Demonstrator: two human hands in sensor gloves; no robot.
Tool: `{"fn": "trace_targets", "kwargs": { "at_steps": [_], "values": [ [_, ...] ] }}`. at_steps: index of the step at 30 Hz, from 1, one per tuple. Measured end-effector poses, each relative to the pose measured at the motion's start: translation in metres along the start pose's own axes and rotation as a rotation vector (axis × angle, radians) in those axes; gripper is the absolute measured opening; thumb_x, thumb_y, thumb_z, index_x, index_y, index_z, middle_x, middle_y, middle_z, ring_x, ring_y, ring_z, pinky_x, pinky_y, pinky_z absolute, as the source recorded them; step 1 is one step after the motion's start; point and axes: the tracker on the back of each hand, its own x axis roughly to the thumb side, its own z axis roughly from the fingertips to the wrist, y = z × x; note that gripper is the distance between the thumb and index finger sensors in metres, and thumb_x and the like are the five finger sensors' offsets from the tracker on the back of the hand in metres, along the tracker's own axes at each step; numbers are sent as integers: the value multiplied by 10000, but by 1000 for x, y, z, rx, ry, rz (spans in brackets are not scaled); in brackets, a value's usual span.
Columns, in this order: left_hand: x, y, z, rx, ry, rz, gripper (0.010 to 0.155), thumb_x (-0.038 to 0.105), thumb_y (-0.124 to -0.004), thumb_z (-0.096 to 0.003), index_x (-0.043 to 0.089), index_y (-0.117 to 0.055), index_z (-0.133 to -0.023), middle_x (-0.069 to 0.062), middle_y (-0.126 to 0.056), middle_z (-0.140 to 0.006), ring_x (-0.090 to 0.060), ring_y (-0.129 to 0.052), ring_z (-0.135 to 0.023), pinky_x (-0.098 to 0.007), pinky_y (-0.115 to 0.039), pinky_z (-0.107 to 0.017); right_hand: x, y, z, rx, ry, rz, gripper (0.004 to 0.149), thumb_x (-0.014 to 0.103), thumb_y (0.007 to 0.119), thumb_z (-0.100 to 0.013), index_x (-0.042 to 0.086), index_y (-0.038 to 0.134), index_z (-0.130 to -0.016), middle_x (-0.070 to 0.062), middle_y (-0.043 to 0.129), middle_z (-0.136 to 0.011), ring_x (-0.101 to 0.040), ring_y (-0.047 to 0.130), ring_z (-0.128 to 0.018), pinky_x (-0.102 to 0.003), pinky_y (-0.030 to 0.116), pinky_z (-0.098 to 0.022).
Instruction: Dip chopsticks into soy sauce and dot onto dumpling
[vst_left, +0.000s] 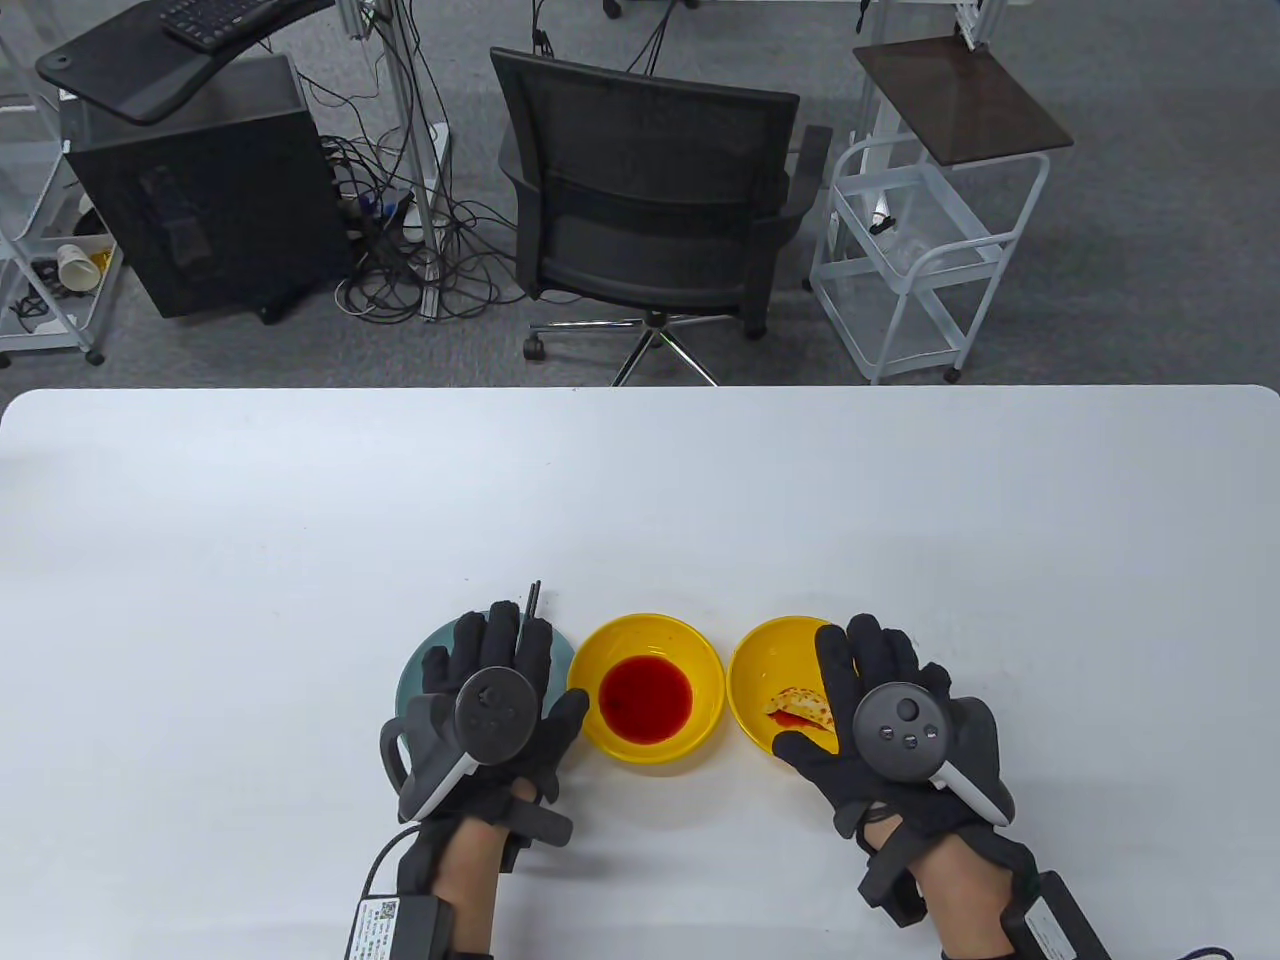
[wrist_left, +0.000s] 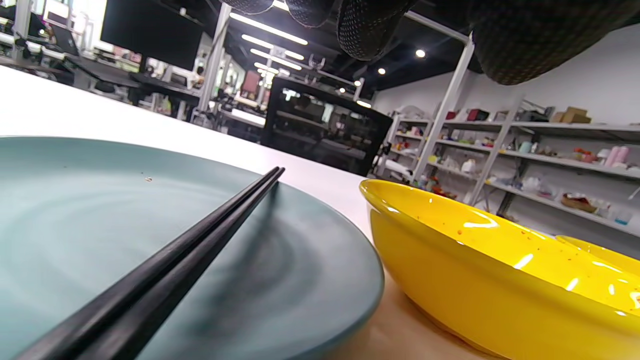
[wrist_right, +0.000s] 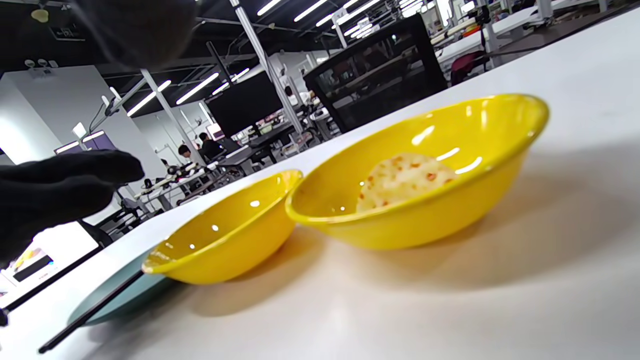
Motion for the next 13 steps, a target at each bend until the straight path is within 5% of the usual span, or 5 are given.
{"fn": "trace_targets", "kwargs": {
  "at_steps": [13],
  "values": [
    [0,1,3,-10,-12,11,814,665,-740,-460,257,-517,-1127,-21,-320,-1223,-435,-369,-1141,-710,-330,-746,3,0,1,3,6,5,952,661,640,-413,209,90,-1044,-172,-10,-1113,-557,86,-1022,-810,125,-652]
  ]
}}
